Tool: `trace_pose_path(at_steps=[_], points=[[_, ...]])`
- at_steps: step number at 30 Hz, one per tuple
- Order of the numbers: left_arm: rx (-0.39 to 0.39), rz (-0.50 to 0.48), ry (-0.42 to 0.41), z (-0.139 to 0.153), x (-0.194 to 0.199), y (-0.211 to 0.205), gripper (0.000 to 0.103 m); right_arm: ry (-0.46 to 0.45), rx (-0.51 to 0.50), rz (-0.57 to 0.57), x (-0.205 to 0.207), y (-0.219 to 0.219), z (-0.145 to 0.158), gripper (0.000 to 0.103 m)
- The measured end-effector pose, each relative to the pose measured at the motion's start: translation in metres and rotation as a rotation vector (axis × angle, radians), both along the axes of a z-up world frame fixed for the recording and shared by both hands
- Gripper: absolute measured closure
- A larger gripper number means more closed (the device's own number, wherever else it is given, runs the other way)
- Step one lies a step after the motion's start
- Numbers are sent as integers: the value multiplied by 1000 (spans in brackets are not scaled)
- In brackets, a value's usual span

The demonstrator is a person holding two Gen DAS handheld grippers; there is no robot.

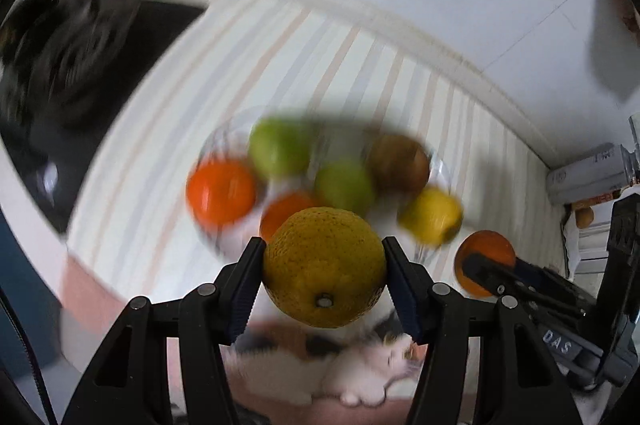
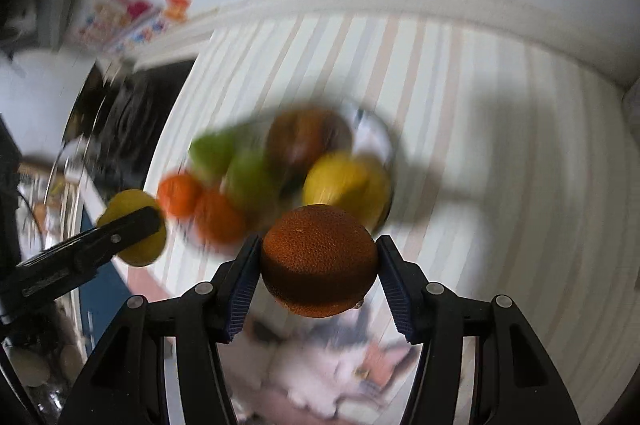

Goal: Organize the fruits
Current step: 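Carry the lemon and orange onto the plate and open both tools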

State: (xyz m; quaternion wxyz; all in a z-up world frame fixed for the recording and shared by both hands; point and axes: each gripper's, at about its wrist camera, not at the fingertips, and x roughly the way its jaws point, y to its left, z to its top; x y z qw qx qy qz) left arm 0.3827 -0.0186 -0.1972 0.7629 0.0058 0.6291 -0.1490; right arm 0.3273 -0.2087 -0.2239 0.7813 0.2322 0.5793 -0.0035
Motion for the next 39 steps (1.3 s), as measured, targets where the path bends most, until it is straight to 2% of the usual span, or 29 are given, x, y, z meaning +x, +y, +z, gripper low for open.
trace_pose_path(at_steps=[2,4,10,16,21,25,27,28,29,31,33,34,35,39], points=[[32,-23,-33,1,26,-5,47,12,-15,-15,23,-13,-6,43],[57,-42,-28,-4,50,-9,47,32,-27,-17,44,-20,-15,43],[130,-93,74,-47,96,-25,47,75,-61,16,77,-16,-50,43],[140,-111,181,-79,106,-34,47,90,-52,47,81,-9,-61,43],[171,-148,184,-82,101,-42,47,104,-23,56,85,-4,-68,42],[170,-136,193,-83,103,-42,43,116,-2,57,86,-7,-69,42],[155,-124,203,-82,106,-41,37,126,-5,57,87,-7,-70,39],[155,-121,198,-82,106,-40,28,127,-5,58,87,-7,-70,38],[155,-118,193,-80,107,-39,26,129,-5,59,87,-7,-70,38],[157,-112,183,-77,107,-37,26,131,-5,62,88,-7,-69,30],[153,-107,177,-73,106,-33,26,120,-18,58,87,-6,-65,16],[154,-102,165,-69,104,-31,22,118,-22,59,86,-6,-64,15],[156,-99,155,-66,103,-29,14,116,-24,60,85,-6,-62,14],[160,-81,106,-52,87,-16,12,111,-80,70,76,-2,-49,7]])
